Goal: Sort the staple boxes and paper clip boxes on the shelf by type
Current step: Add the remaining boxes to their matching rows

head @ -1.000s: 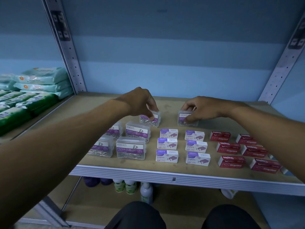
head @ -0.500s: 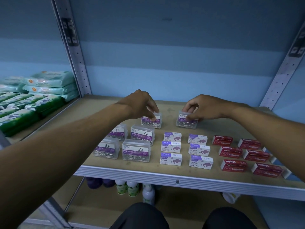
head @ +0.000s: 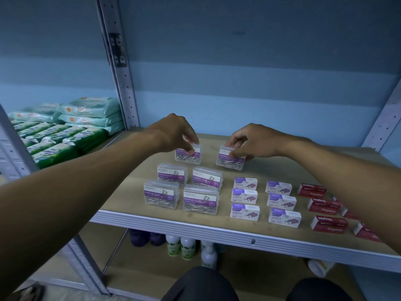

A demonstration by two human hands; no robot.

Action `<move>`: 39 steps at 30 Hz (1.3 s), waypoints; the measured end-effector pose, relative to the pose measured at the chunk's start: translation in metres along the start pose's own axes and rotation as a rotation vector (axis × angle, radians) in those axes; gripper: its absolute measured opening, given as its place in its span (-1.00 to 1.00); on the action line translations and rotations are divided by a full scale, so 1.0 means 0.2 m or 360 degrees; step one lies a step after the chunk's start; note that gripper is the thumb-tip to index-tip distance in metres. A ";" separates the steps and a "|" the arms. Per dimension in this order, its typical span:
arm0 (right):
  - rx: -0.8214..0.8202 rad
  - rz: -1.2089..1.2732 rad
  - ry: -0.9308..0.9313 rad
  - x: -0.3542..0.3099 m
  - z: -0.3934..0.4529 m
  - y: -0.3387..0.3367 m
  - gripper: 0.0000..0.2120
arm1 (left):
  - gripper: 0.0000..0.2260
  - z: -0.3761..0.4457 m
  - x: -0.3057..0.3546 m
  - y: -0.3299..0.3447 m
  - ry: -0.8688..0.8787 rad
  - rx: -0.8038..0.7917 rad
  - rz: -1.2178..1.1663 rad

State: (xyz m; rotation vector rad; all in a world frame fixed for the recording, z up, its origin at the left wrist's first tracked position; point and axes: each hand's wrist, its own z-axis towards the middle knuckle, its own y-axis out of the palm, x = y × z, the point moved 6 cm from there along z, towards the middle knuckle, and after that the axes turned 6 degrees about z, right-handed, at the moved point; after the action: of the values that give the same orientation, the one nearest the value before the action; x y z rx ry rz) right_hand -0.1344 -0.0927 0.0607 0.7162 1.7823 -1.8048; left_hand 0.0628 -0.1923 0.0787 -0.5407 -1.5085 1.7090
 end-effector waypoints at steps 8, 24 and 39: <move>-0.0054 -0.0112 -0.0030 -0.11 0.08 0.16 -0.77 | -0.69 -0.07 -0.07 0.03 -0.0105 -0.0097 0.0019; -0.0027 -0.0189 0.0005 -0.12 0.08 0.23 -0.69 | -0.68 -0.12 -0.10 0.08 -0.0048 -0.0136 0.0062; 0.0342 -0.0323 -0.0064 -0.01 -0.39 0.05 -0.59 | -0.75 -0.16 0.34 0.12 0.0165 0.0177 -0.0244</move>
State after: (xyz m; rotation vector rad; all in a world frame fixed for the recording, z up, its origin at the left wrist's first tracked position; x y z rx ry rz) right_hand -0.1249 -0.0159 0.0549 0.5911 1.7036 -2.1544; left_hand 0.0391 -0.1192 0.0605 -0.4371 -1.3383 1.6110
